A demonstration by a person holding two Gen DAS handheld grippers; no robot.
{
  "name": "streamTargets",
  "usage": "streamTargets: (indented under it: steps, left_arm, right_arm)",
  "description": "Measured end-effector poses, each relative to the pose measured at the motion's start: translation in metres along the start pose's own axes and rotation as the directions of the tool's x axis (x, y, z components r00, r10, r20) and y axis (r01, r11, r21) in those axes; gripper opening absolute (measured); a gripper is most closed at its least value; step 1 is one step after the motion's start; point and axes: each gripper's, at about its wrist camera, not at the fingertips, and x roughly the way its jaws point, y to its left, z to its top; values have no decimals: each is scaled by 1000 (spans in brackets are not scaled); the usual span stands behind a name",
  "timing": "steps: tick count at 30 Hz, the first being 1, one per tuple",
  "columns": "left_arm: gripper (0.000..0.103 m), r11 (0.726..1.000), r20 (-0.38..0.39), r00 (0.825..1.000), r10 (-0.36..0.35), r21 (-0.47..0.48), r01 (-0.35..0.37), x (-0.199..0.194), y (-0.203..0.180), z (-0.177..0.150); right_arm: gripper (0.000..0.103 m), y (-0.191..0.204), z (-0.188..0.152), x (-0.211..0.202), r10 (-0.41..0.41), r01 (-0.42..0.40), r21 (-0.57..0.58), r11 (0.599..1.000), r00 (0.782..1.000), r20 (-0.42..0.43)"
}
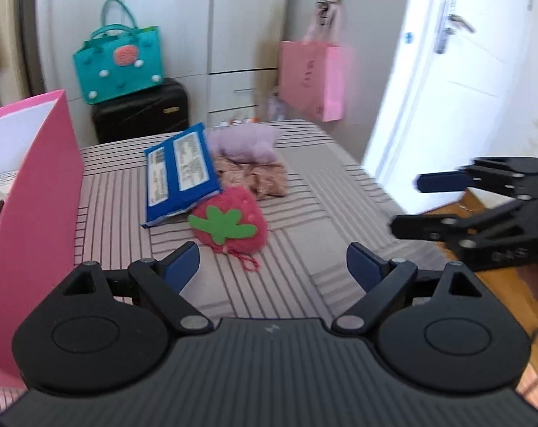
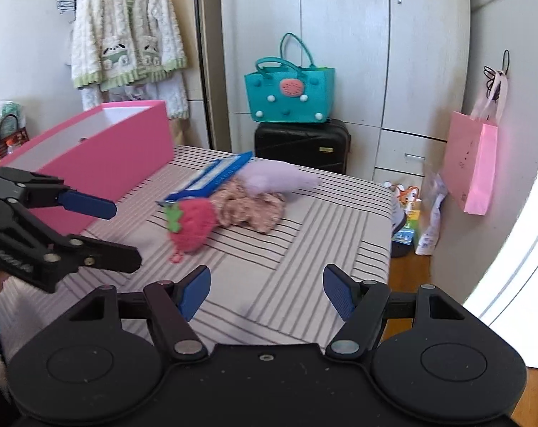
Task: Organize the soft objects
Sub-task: 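Move both tools back from the box toward the remaining table items, then close the left tool on the red strawberry plush while the right tool grasps the pink floral cloth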
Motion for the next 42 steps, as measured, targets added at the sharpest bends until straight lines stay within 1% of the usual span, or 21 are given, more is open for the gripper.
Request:
streamTargets:
  steps: [2, 4, 5, 7, 8, 9, 11, 12, 13, 16, 18, 19, 20, 21, 23, 25, 32, 34, 35, 39, 42]
  left_arm:
    - [90, 998, 4, 998, 62, 5, -62, 16, -3, 0]
    - [90, 995, 5, 995, 103, -5, -103, 30, -4, 2]
    - [90, 993, -5, 993, 117, -20, -117, 38, -3, 3]
    - [90, 992, -25, 994, 107, -67, -109, 49, 2, 5]
    - [90, 988, -22, 992, 124, -87, -126, 53, 3, 6]
    - [90, 984, -17, 989, 149, -94, -150, 56, 4, 6]
    - [89, 968, 3, 971, 238, -87, -237, 61, 1, 6]
    - [89, 963, 13, 966, 259, -82, -257, 63, 1, 7]
    - [89, 963, 15, 966, 260, -81, -258, 65, 1, 7]
    - [89, 968, 2, 974, 226, -109, -225, 67, 5, 9]
    - [86, 965, -2, 974, 228, -133, -227, 70, 7, 10]
    - [75, 963, -2, 973, 230, -144, -228, 71, 9, 9]
    - [57, 960, -5, 972, 237, -149, -235, 73, 10, 8]
    - [53, 958, -13, 970, 241, -155, -240, 74, 11, 6]
    - [49, 958, 12, 969, 248, -150, -243, 71, 11, 1]
    - [47, 957, 26, 969, 246, -162, -239, 67, 14, -4]
    - [45, 959, 28, 978, 205, -203, -196, 53, 23, -11]
    - [45, 963, 26, 980, 199, -190, -191, 51, 23, -14]
    - [45, 965, 20, 979, 202, -178, -195, 49, 23, -15]
    - [45, 964, 6, 983, 181, -201, -176, 44, 27, -16]
    - [45, 964, 7, 985, 170, -210, -165, 44, 29, -16]
  right_arm:
    - [74, -6, 0, 8, 6, -6, -1, 1000, 1000, -1]
    - [74, -12, 1, 16, 26, -26, 10, 1000, 1000, 1]
    - [74, -16, 1, 22, 38, -38, 19, 999, 999, 3]
    - [74, -23, 5, 33, 62, -62, 45, 997, 998, 3]
    - [74, -26, 7, 40, 75, -75, 63, 995, 997, 4]
    - [74, -29, 10, 45, 89, -89, 74, 993, 996, 6]
    - [75, -35, 17, 56, 121, -122, 102, 987, 993, 8]
    - [75, -36, 19, 61, 136, -136, 118, 984, 991, 9]
    - [75, -37, 22, 68, 151, -151, 132, 980, 989, 8]
    - [75, -37, 29, 86, 184, -181, 169, 969, 983, -2]
    - [75, -36, 35, 96, 200, -196, 179, 964, 980, -3]
    - [75, -34, 38, 100, 206, -202, 180, 963, 979, -3]
    - [75, -33, 41, 103, 210, -206, 180, 962, 978, -3]
    - [75, -32, 44, 106, 215, -211, 178, 961, 977, -5]
    - [75, -29, 49, 110, 217, -212, 172, 962, 976, -14]
    - [75, -27, 52, 114, 211, -203, 163, 965, 977, -29]
    - [76, -20, 58, 135, 207, -191, 167, 967, 974, -87]
    - [80, -16, 59, 142, 207, -189, 166, 968, 973, -99]
    - [80, -15, 59, 145, 201, -183, 160, 970, 974, -105]
    - [80, -3, 58, 157, 100, -94, 52, 994, 985, -138]
    - [81, 0, 51, 156, 99, -103, -22, 994, 987, -124]
